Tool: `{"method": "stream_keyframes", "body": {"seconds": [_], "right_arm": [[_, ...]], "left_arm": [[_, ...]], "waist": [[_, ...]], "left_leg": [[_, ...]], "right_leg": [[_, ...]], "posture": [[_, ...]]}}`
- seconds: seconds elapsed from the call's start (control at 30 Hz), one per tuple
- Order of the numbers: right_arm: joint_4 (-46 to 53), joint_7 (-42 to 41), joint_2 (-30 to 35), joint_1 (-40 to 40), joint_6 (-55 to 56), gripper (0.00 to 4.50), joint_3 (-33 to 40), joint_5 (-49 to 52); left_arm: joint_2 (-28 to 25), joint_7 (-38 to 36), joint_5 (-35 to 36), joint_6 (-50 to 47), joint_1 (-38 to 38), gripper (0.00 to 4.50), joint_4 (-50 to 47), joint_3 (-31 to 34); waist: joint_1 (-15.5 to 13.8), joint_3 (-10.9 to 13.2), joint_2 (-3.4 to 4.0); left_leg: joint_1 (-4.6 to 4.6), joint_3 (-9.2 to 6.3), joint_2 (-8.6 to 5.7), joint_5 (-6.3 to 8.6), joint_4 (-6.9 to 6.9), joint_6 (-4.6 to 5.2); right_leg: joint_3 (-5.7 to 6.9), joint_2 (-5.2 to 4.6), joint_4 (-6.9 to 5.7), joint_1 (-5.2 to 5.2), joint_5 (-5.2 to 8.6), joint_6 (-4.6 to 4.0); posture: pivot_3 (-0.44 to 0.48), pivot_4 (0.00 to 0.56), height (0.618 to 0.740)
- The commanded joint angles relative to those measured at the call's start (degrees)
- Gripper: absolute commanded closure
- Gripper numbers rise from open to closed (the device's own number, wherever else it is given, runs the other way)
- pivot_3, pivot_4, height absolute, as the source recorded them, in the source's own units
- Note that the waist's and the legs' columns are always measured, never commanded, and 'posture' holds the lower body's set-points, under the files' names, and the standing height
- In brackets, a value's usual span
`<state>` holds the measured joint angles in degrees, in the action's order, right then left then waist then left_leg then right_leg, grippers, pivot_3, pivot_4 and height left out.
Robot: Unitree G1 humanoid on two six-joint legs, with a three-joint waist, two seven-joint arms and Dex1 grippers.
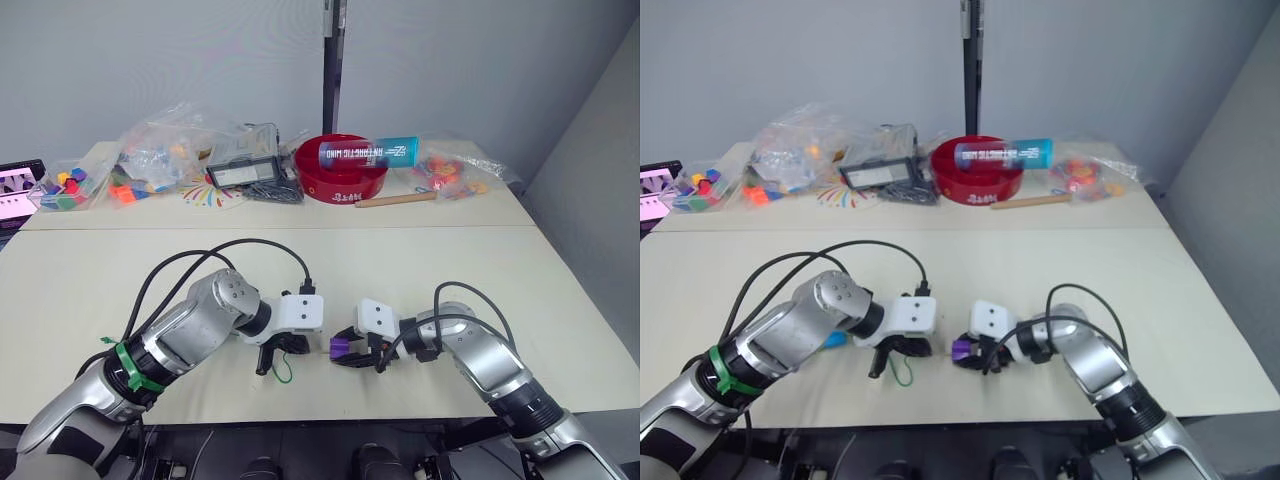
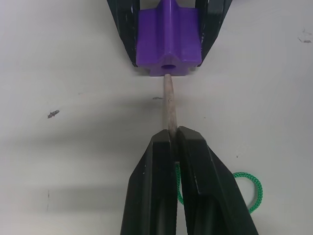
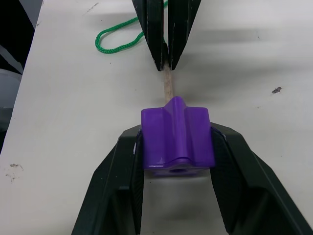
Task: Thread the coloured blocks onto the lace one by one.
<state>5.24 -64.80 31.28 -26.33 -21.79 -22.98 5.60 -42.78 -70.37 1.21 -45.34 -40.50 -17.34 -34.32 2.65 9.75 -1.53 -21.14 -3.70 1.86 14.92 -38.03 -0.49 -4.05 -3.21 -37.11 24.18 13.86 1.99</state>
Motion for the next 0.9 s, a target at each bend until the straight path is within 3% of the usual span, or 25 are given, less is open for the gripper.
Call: {"method": "stream_keyframes", "body": {"seconds": [0.03, 0.33, 0.57, 0.9], "right_arm": [[-0.62, 0.23, 0.14, 0.15, -0.94, 3.12, -1.24, -1.03], [-0.58, 0.23, 0.31, 0.44, -1.01, 3.12, -1.31, -1.15], [-1.11, 1.25, 0.55, 1.45, -1.41, 3.12, 0.04, -0.65], [-0.45, 1.15, 1.26, 2.79, -2.37, 3.12, 0.35, -0.48]], "left_arm": [[0.34, 0.46, 0.80, -0.63, -2.19, 4.44, -2.10, 2.54], [-0.47, 0.99, 1.25, -0.73, -2.03, 4.44, -2.27, 3.22], [-3.35, 1.48, 1.75, 0.98, 2.32, 4.44, -2.77, 4.89], [-2.56, 3.33, 2.53, 1.28, 4.68, 4.44, -4.26, 6.15]], "waist": [[0.00, 0.00, 0.00], [0.00, 0.00, 0.00], [-0.01, 0.00, 0.00], [-0.21, -0.01, -0.01]], "left_leg": [[0.00, 0.00, 0.00, 0.00, 0.00, 0.00], [0.00, 0.00, 0.00, 0.00, -0.01, 0.00], [0.02, -0.01, 0.00, 0.00, -0.01, 0.00], [0.01, 0.00, -0.01, 0.00, -0.04, 0.00]], "right_leg": [[0.00, 0.00, 0.00, 0.00, 0.00, 0.00], [0.00, 0.00, 0.00, 0.00, 0.00, 0.00], [0.00, 0.00, -0.01, -0.01, 0.00, 0.00], [0.00, -0.02, 0.00, -0.04, 0.00, 0.00]], "posture": [[0.000, 0.150, 0.731], [0.000, 0.150, 0.731], [0.000, 0.150, 0.731], [0.000, 0.150, 0.731]]}}
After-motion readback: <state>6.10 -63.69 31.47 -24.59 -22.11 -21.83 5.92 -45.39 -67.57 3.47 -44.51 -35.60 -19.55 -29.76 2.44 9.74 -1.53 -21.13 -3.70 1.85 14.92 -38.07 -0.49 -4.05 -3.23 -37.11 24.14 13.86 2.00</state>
